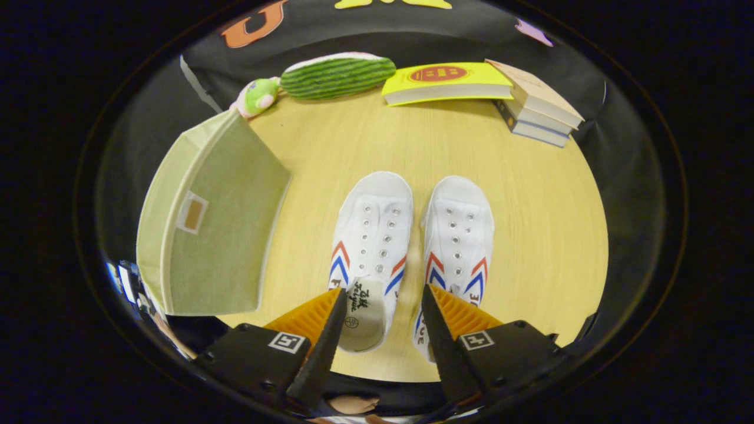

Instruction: Open the storage box then place both shoes into the box .Put the left shoe in first, then the right shoe, with the right side of both shoes facing outward in a uniform manner.

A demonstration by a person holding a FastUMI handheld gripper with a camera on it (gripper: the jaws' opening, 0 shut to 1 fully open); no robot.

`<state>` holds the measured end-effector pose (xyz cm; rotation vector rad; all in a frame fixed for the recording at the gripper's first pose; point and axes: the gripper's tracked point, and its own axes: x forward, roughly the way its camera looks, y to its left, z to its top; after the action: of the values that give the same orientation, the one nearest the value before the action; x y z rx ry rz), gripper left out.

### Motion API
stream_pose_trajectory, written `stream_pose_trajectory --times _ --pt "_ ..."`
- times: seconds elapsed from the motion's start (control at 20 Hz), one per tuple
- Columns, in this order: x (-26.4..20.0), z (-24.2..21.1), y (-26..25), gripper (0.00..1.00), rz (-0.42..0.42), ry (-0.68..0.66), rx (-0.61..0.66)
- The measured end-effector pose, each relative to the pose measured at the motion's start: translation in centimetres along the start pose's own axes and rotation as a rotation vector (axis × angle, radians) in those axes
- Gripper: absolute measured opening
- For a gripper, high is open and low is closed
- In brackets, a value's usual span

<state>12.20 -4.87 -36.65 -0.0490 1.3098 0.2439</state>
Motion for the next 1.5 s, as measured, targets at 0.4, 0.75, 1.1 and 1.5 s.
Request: stream_pose_trajectory --times 0.4,0.75,1.1,1.5 --pt "4.4 -0.2 -0.1 0.19 0.078 0.086 -0.012" --pt "2.6 0.0 0.7 0.06 0.302 0.047 0.165" --pt "-3.1 2.7 2.3 0.06 0.356 -0.061 0.161" --pt "-12.8 5.8 8.5 0.05 0.351 -0.156 0.095"
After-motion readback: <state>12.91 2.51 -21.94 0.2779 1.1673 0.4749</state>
